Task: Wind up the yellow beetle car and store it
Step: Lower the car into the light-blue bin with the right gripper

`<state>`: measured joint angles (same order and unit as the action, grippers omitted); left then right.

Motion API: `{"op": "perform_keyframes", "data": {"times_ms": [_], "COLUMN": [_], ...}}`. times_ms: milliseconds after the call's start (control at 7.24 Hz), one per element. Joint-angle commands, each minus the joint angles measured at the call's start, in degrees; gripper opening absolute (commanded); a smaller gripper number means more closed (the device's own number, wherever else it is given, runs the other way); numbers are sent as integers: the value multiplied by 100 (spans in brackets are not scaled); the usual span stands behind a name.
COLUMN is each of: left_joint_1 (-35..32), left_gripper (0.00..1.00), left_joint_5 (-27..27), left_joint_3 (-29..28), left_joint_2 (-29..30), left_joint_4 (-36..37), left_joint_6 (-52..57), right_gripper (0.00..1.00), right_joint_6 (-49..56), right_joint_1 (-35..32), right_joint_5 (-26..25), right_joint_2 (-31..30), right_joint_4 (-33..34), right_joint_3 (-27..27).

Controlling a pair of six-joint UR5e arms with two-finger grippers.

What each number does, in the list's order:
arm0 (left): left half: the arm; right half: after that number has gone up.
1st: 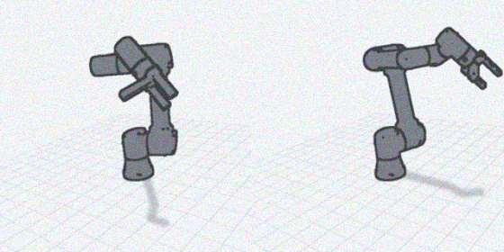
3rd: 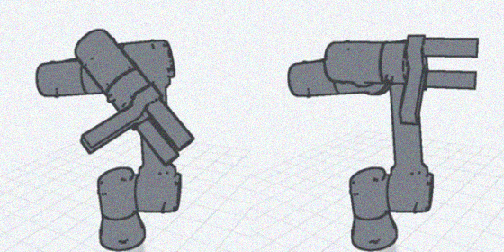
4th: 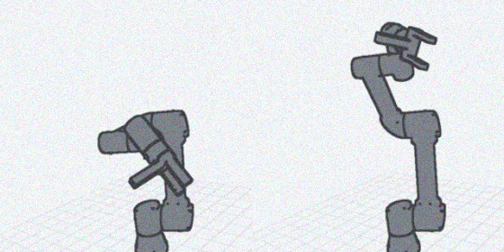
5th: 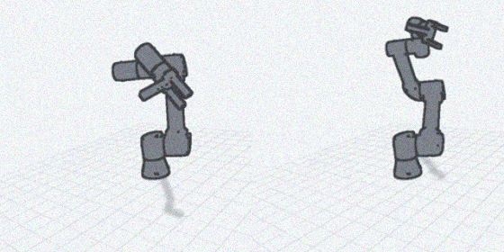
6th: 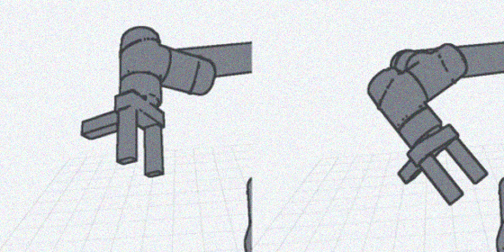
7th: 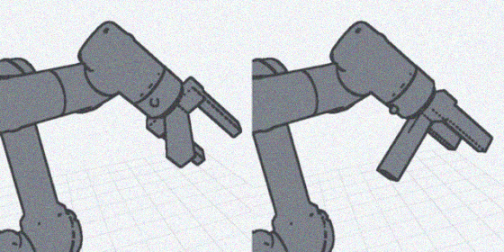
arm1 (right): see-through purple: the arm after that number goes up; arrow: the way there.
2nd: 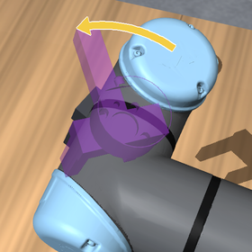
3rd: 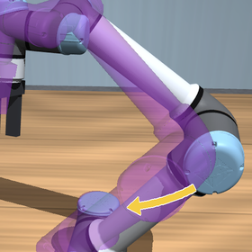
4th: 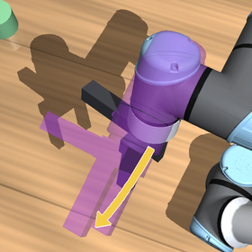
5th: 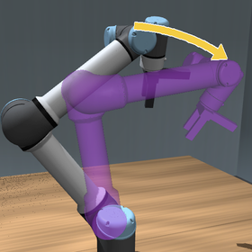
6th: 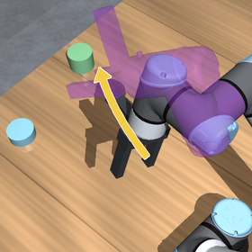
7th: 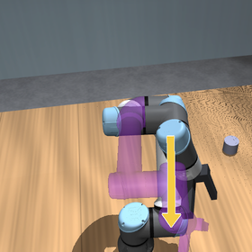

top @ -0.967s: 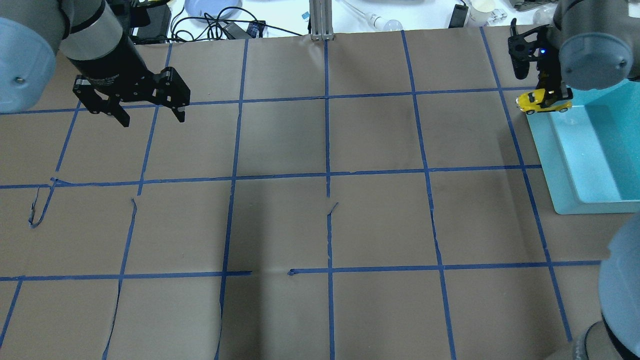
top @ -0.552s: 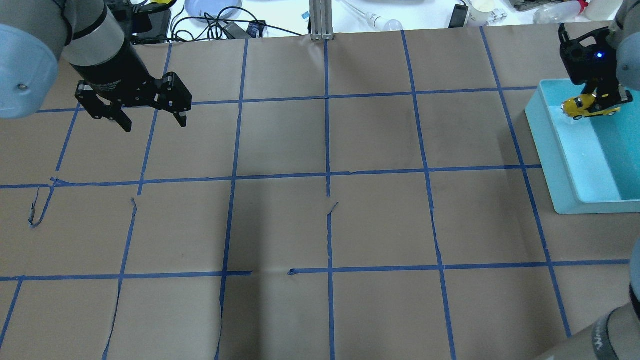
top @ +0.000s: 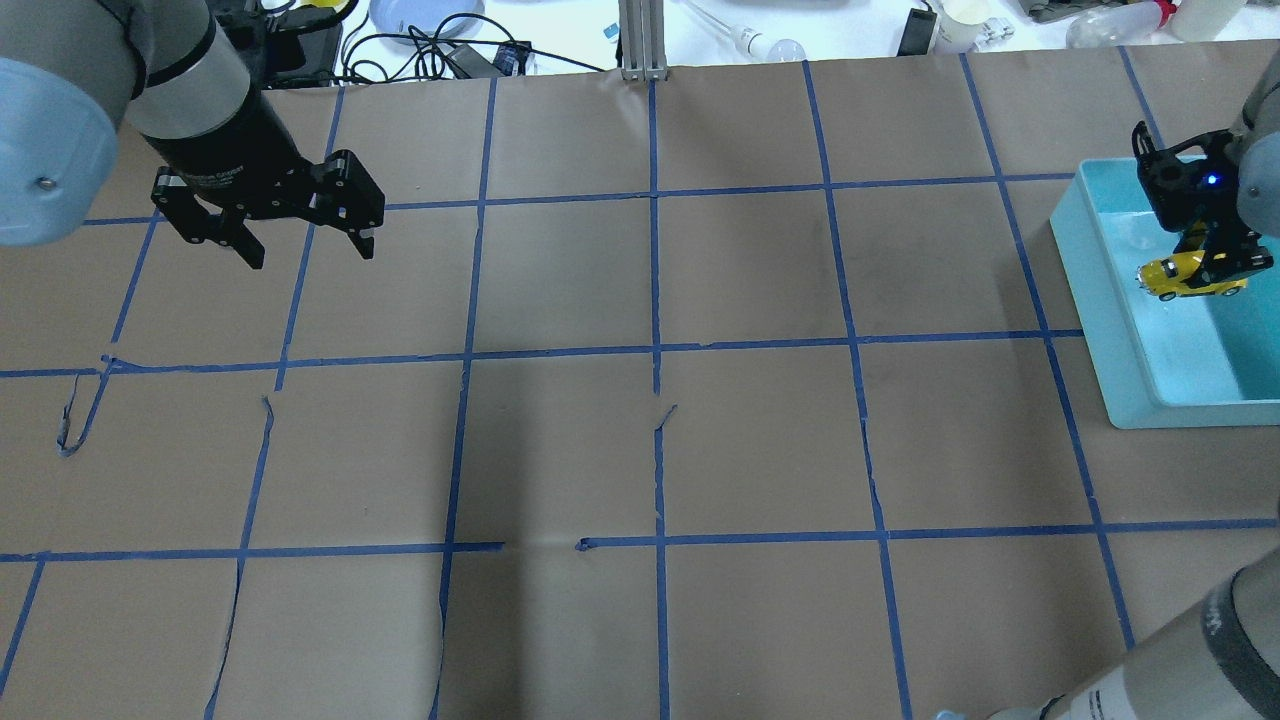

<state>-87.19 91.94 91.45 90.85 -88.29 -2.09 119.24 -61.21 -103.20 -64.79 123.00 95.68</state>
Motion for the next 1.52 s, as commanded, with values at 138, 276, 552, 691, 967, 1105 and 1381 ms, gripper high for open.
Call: {"op": "perform_keyframes", "data": {"times_ms": [138,276,552,691,967,1105,1381], "left_joint_1": [0,0,0,0,0,0,9], "left_gripper": [100,100,100,100,100,100,100], "left_joint_5": [34,69,26,8,35,43,96], "left_joint_3": [30,39,22,30,30,30,30], "left_joint_2": [3,3,-6,3,-41,-50,-32], "left_joint_4": [13,13,-4,-4,-39,-57,-66], "left_joint_6": [7,7,7,7,7,7,24], "right_gripper": [5,5,81,100,100,100,96], "right_joint_6": [12,12,-6,11,-59,-94,-636], "right_joint_1": [4,4,4,4,4,4,-49], "right_joint_5": [-86,-86,-95,-95,-95,-69,-16], "right_joint_2": [265,273,256,221,168,11,-821], "right_joint_4": [434,444,426,409,426,348,-263], "right_joint_3": [275,294,294,294,276,215,198]}}
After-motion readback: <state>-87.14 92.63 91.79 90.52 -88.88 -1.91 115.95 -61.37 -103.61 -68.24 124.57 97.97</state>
